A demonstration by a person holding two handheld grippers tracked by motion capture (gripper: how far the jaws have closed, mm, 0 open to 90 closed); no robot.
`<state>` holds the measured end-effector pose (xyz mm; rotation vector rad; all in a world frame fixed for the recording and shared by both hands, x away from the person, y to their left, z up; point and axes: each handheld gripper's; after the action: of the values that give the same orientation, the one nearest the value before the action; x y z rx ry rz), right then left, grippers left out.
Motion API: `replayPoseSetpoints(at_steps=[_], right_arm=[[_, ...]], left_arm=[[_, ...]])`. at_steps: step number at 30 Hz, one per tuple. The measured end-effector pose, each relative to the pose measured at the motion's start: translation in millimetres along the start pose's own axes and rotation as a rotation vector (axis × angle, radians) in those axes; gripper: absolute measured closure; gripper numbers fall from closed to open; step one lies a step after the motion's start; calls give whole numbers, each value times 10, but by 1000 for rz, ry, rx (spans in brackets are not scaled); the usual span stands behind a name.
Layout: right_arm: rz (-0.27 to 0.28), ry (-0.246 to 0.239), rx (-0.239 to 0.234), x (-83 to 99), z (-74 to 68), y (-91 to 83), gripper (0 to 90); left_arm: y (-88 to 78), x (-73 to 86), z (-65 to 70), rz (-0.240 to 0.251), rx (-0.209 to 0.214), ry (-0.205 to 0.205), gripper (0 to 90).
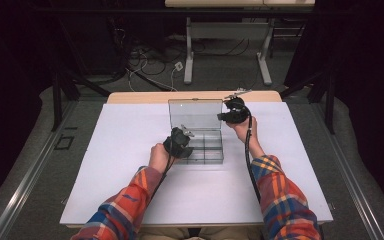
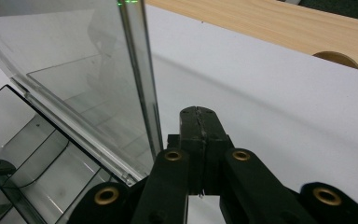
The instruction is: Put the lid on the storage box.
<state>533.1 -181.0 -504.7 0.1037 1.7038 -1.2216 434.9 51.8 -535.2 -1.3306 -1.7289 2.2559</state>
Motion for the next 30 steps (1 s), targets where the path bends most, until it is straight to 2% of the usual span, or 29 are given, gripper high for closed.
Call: replayPoseSetpoints(at_steps=[3,7,9,11,14,17,22,26,30], right_arm=[[7,4,-4,0,-4,-17,900],[17,10,-11,-9,-21,-48,900],[22,3,-14,-7,-24,-55,900],[22,-1,-19,0,-36,-69,900],[28,-5,-28,16,-49,-87,900],[21,-11,-41,31,-73,-126,900],[19,-38,-51,74,-138,-244,900],[6,-67,-55,155,-202,-368,898],[-7,-87,-67,257,-277,-494,868]], left_arm=[[0,4,18,1,-8,-3,645],[-41,24,18,1,-5,-9,552],[-77,34,4,-4,3,-25,483],[-166,64,-13,1,14,-30,442],[-322,114,-26,14,26,-54,328],[-574,209,-43,51,27,-64,244],[-908,399,-91,72,5,-63,163],[-1055,506,-125,86,-1,-72,135],[-1097,593,-167,80,-8,-80,98]])
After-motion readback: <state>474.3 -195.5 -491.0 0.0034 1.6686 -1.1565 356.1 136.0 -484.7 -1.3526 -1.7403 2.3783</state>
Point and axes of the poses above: each handheld gripper's, and its own axes: y roughly forward along the jaws, x roughly out of its underside, z roughly to its right, and after that the axes turned 12 degrees about -y, right-handed
